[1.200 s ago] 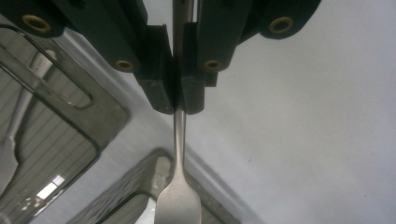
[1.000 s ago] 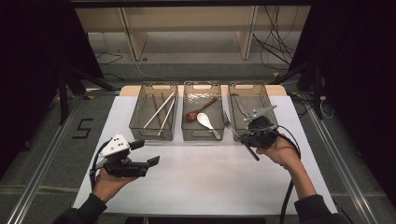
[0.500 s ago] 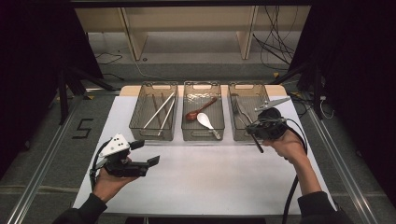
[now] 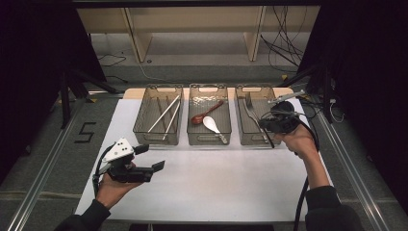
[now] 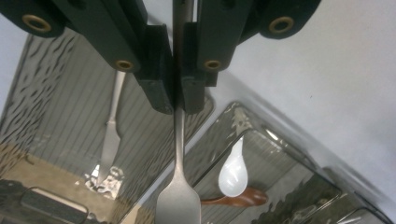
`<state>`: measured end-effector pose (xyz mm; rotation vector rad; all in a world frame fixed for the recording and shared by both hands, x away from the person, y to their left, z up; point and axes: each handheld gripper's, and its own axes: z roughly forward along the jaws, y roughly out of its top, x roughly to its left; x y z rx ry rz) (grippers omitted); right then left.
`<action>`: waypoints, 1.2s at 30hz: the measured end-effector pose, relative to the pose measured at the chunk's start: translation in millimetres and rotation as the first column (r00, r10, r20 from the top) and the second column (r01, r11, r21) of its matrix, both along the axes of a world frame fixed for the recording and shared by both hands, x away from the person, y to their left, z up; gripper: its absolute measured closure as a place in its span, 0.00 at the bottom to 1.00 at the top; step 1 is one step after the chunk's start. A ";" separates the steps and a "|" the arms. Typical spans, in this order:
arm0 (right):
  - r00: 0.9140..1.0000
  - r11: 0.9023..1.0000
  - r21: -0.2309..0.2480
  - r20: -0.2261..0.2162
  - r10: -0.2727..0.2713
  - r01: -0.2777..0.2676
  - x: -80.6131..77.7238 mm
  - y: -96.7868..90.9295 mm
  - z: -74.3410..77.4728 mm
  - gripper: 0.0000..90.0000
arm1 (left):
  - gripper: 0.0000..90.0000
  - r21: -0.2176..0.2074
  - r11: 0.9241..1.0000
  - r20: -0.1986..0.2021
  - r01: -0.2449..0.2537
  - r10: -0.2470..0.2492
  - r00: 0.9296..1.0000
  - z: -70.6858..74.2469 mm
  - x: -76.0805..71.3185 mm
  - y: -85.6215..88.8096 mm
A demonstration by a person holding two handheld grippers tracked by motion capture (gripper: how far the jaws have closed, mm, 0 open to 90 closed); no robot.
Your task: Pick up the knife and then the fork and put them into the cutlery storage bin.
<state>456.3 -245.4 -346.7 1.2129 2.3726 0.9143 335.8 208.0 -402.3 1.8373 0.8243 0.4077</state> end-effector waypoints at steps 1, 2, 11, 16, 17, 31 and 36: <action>1.000 1.000 -0.003 0.003 -0.006 0.006 2.3 -0.5 2.0 0.94 | 0.18 -0.001 1.000 0.000 -0.001 0.001 1.000 -0.1 0.1 0.0; 1.000 1.000 -0.006 0.007 -0.009 0.009 4.8 -1.4 4.1 0.94 | 0.18 0.003 1.000 -0.001 0.001 -0.001 1.000 0.0 0.2 0.4; 0.997 0.997 -0.011 0.025 -0.072 0.072 28.6 -5.1 14.3 0.94 | 0.18 0.005 1.000 -0.001 0.004 -0.004 1.000 0.0 0.2 0.0; 0.995 0.995 -0.006 0.032 -0.095 0.095 40.5 -4.5 15.8 0.94 | 0.18 0.002 1.000 0.000 0.003 -0.003 1.000 -0.1 0.4 0.7; 0.994 0.995 -0.002 0.033 -0.100 0.100 42.6 -4.5 15.9 0.94 | 0.18 0.003 1.000 -0.001 0.003 -0.003 1.000 0.0 0.4 1.0; 0.983 0.984 0.001 0.037 -0.180 0.180 63.9 -8.2 5.9 0.94 | 0.18 0.000 1.000 0.001 0.002 -0.002 1.000 0.0 0.4 0.9; 0.982 0.983 -0.021 0.034 -0.183 0.184 66.0 -5.7 1.5 0.94 | 0.18 0.004 1.000 0.001 0.004 -0.004 1.000 0.1 0.3 1.1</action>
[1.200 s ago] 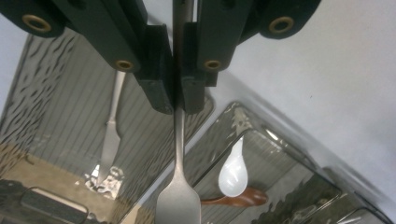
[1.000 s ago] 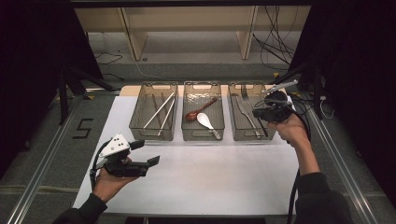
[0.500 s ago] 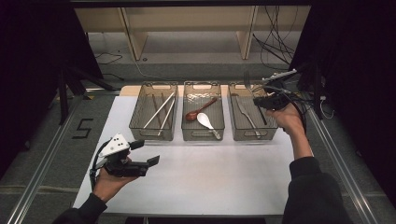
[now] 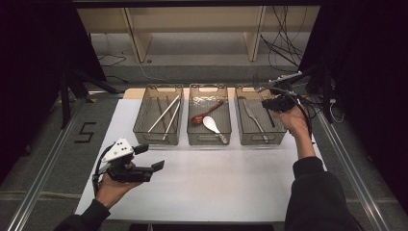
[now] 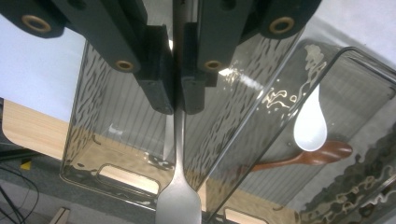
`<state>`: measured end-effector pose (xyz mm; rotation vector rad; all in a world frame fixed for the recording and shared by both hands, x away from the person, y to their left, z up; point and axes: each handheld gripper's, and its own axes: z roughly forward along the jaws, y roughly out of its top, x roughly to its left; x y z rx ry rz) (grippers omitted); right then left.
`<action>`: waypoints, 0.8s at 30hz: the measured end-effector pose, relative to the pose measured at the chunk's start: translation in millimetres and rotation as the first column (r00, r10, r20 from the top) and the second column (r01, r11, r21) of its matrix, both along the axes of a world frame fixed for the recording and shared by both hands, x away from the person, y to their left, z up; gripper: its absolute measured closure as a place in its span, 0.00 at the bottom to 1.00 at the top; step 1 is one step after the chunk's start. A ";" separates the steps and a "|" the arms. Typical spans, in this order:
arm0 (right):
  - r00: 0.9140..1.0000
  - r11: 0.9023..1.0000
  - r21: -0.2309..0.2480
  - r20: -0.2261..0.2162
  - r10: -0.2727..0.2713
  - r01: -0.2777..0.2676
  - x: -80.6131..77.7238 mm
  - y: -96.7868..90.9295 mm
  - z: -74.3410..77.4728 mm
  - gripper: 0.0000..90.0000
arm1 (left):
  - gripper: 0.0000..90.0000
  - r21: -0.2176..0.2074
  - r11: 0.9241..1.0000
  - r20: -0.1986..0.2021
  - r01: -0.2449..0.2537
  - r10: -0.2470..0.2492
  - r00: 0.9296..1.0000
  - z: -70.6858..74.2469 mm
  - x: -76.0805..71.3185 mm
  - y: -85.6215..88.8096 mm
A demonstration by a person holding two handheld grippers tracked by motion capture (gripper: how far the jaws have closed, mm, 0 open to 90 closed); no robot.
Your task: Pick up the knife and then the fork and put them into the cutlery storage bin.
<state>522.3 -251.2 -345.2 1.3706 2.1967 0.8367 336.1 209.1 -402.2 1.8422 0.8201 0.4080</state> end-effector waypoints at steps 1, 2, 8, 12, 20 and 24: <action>1.000 1.000 0.003 -0.001 0.000 0.000 0.5 0.5 -0.5 0.94 | 0.18 -0.002 1.000 0.001 -0.001 0.001 1.000 0.0 -0.1 -0.2; 1.000 1.000 0.002 -0.002 -0.002 0.002 1.1 1.1 -0.8 0.94 | 0.18 -0.003 1.000 0.001 -0.001 0.001 1.000 0.1 -0.2 -0.3; 1.000 1.000 0.002 -0.002 -0.009 0.009 4.2 3.6 -2.9 0.94 | 0.18 -0.003 1.000 0.000 -0.001 0.001 1.000 0.1 -0.1 0.1; 1.000 1.000 0.002 -0.011 -0.020 0.020 6.9 3.2 -7.0 0.94 | 0.18 -0.002 1.000 0.002 -0.001 0.001 1.000 0.3 -0.2 0.2; 0.998 0.998 -0.007 -0.029 -0.059 0.058 10.3 -4.3 -13.1 0.94 | 0.18 -0.004 1.000 0.001 -0.001 0.001 1.000 0.3 -0.2 0.4; 0.997 0.997 -0.011 -0.035 -0.075 0.075 10.5 -9.3 -16.1 0.94 | 0.18 -0.003 1.000 0.001 -0.001 0.001 1.000 0.2 -0.1 0.3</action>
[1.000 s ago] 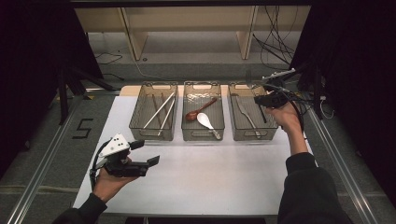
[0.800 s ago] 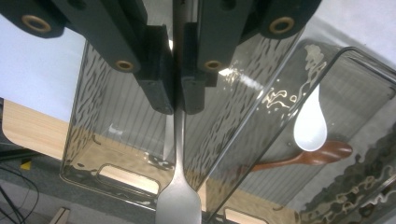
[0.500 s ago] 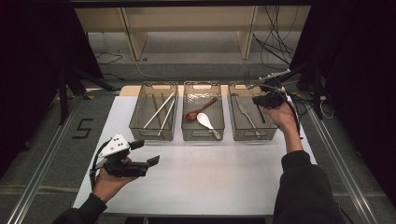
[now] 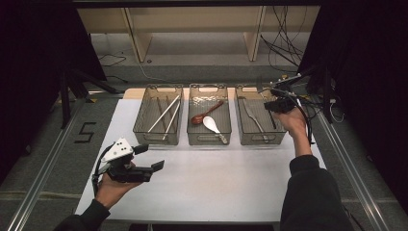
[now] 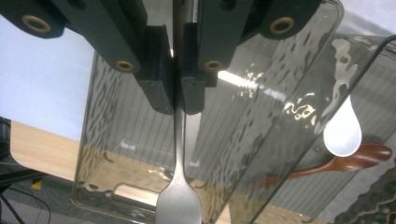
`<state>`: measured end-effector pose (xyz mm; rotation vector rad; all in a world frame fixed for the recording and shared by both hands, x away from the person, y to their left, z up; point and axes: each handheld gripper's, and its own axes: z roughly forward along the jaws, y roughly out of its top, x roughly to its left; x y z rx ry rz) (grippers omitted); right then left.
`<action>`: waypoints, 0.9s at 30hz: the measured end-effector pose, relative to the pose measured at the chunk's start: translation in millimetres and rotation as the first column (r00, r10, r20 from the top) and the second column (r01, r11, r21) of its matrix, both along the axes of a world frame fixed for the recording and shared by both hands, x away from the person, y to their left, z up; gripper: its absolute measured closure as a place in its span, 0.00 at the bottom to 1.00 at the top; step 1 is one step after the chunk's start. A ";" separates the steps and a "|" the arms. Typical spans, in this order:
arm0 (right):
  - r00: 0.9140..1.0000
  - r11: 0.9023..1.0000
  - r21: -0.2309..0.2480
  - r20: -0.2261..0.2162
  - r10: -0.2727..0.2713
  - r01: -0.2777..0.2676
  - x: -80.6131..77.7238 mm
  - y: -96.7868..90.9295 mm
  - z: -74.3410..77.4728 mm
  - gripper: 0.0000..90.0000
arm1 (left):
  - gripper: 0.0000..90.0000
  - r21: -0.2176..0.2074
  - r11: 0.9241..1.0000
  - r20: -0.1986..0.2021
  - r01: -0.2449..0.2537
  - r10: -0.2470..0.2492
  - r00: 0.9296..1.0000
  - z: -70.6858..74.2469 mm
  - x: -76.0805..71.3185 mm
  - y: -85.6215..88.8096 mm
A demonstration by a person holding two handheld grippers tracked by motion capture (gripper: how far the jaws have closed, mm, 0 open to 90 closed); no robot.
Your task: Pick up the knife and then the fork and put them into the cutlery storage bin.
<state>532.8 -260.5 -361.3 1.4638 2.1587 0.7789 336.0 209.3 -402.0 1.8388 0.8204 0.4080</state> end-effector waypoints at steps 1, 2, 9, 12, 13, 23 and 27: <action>1.000 1.000 0.002 0.002 -0.002 0.002 -0.1 -0.9 -0.1 0.94 | 0.17 0.001 1.000 0.000 0.000 0.000 1.000 -0.1 0.0 -0.1; 1.000 1.000 0.007 0.003 -0.004 0.004 -0.3 -1.4 0.0 0.94 | 0.18 0.001 1.000 -0.001 0.000 0.000 1.000 -0.1 0.1 -0.3; 1.000 1.000 0.000 -0.009 0.000 0.000 -0.7 -0.1 -6.7 0.94 | 0.18 0.000 1.000 0.000 -0.001 0.001 1.000 -0.2 0.0 -0.5; 1.000 1.000 0.008 -0.015 -0.003 0.003 -1.0 -0.6 -11.9 0.94 | 0.18 0.000 1.000 0.000 0.000 0.000 1.000 0.0 0.1 0.0; 1.000 1.000 0.007 -0.021 -0.006 0.006 -1.0 -0.3 -13.3 0.94 | 0.18 0.000 1.000 -0.001 0.000 0.000 1.000 -0.1 0.2 0.1; 0.999 1.000 0.002 -0.038 -0.014 0.014 0.4 1.2 -15.3 0.92 | 0.18 0.000 1.000 -0.001 0.000 0.000 1.000 -0.2 0.1 -0.1; 0.997 0.999 0.015 -0.071 -0.033 0.034 2.8 -0.9 -17.6 0.71 | 0.18 0.000 1.000 -0.002 0.001 -0.001 1.000 -0.3 0.2 -0.2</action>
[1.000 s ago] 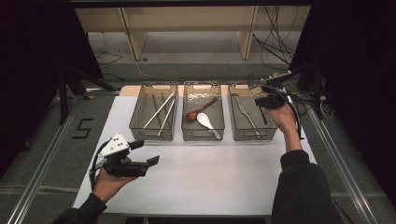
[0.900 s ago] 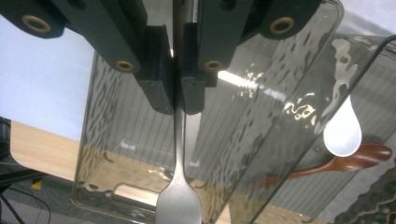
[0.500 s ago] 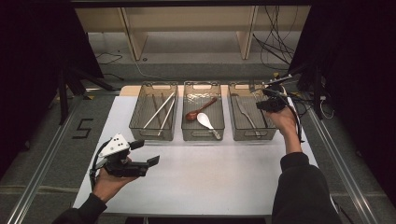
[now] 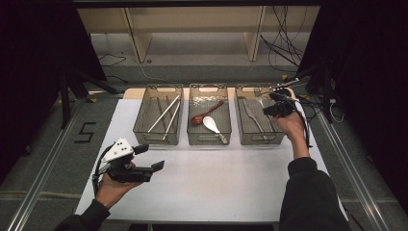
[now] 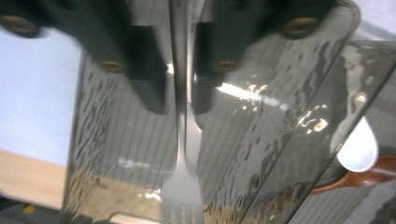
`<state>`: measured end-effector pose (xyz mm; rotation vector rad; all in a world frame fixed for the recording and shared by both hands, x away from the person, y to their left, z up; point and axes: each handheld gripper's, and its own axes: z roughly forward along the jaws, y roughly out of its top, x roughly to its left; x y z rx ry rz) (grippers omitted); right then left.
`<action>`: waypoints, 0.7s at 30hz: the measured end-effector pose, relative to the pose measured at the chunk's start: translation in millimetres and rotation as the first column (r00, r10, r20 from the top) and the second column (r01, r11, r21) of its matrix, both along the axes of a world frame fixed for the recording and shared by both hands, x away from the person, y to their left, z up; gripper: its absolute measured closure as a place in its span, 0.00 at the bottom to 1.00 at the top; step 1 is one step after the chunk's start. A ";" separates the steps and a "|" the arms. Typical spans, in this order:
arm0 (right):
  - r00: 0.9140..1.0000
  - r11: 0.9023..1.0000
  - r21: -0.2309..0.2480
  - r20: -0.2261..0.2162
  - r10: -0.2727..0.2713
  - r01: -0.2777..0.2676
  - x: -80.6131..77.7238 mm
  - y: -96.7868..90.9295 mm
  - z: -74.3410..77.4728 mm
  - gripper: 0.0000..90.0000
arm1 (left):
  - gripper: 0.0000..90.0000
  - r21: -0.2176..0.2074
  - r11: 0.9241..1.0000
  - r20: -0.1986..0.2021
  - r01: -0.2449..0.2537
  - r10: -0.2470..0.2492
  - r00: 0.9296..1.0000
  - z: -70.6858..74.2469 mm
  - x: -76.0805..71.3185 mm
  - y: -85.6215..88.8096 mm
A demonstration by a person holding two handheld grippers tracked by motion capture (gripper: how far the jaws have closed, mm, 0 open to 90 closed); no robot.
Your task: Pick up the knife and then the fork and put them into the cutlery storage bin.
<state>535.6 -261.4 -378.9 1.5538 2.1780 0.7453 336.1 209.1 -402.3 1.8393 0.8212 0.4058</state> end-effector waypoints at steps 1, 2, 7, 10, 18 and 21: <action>1.000 1.000 -0.001 -0.002 0.001 -0.001 0.1 -0.3 0.6 0.70 | 0.18 0.000 1.000 0.000 0.000 0.000 1.000 -0.1 0.1 0.0; 1.000 1.000 0.004 0.000 0.005 -0.005 -0.5 -0.3 1.5 0.68 | 0.17 0.002 1.000 0.000 0.001 -0.001 1.000 -0.1 0.2 0.2; 1.000 0.999 0.028 -0.001 0.021 -0.021 -3.0 0.4 4.7 0.61 | 0.18 0.003 1.000 0.000 0.000 0.000 1.000 0.0 0.0 0.2; 1.000 0.999 0.028 0.006 0.031 -0.031 -6.3 2.9 6.5 0.57 | 0.18 0.000 1.000 0.002 -0.002 0.002 1.000 0.0 -0.1 -0.1; 0.989 0.989 0.085 0.096 0.110 -0.118 -32.5 17.2 21.8 0.49 | 0.18 -0.001 1.000 0.002 -0.004 0.004 1.000 0.0 -0.2 0.0; 0.979 0.978 0.117 0.130 0.156 -0.171 -49.4 25.8 22.6 0.46 | 0.18 0.000 1.000 0.001 -0.003 0.003 1.000 -0.2 -0.4 -0.6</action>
